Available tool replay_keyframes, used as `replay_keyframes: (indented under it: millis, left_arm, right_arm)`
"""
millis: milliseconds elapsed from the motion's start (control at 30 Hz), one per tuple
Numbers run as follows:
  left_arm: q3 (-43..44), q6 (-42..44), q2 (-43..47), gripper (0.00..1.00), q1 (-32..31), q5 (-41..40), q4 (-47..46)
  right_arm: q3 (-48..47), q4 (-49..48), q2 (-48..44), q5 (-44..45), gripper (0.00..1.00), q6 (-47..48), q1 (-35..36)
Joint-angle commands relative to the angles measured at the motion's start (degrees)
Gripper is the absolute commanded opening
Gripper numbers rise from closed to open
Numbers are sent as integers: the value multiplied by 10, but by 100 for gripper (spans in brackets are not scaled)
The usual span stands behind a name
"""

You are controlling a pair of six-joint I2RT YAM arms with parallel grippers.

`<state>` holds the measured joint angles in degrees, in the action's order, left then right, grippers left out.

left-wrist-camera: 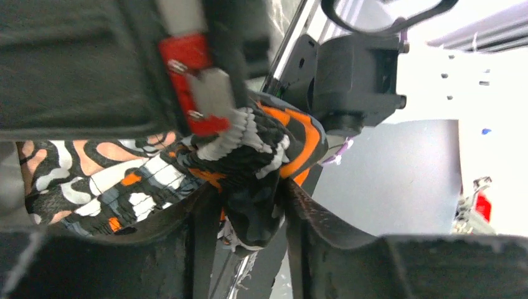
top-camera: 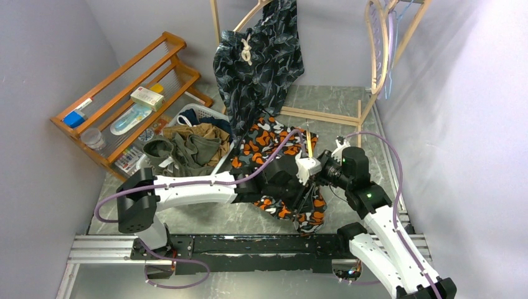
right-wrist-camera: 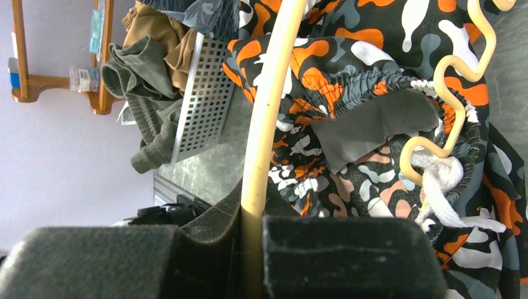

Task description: Remove the shorts from the hanger

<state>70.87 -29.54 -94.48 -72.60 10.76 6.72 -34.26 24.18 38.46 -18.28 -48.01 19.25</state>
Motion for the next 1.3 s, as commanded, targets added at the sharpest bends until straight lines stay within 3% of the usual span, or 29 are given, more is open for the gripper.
replay_keyframes:
  millis: [0,200,333,467,567,800,933,1100,1133,1267]
  left_arm:
    - [14,15,9,35,-15,-18,26]
    - [-36,7,64,7,-17,-71,42]
    - [-90,-8,89,7,-20,-73,88]
    - [-212,-63,152,7,-24,-71,42]
    - [-248,-69,181,7,-23,-67,28]
    - [-201,-45,139,7,-23,-77,73]
    - [-154,-30,129,7,-24,-40,43]
    - [-85,9,118,7,-24,24,-3]
    - [-75,17,113,7,-23,14,17]
    - [-84,-7,107,7,-10,-156,136]
  right_arm:
    - [-10,-2,10,35,0,-7,0]
    - [-43,4,45,53,0,12,0]
    - [-47,-26,54,50,0,-7,0]
    - [-49,-69,63,38,0,-27,1]
    - [-39,-112,64,26,0,-48,0]
    - [5,-256,51,5,0,-130,2]
    - [10,-265,25,138,0,-128,12]
    - [23,-289,40,177,0,-132,40]
    - [19,-288,44,182,0,-130,46]
    - [-5,-280,37,180,0,-104,57]
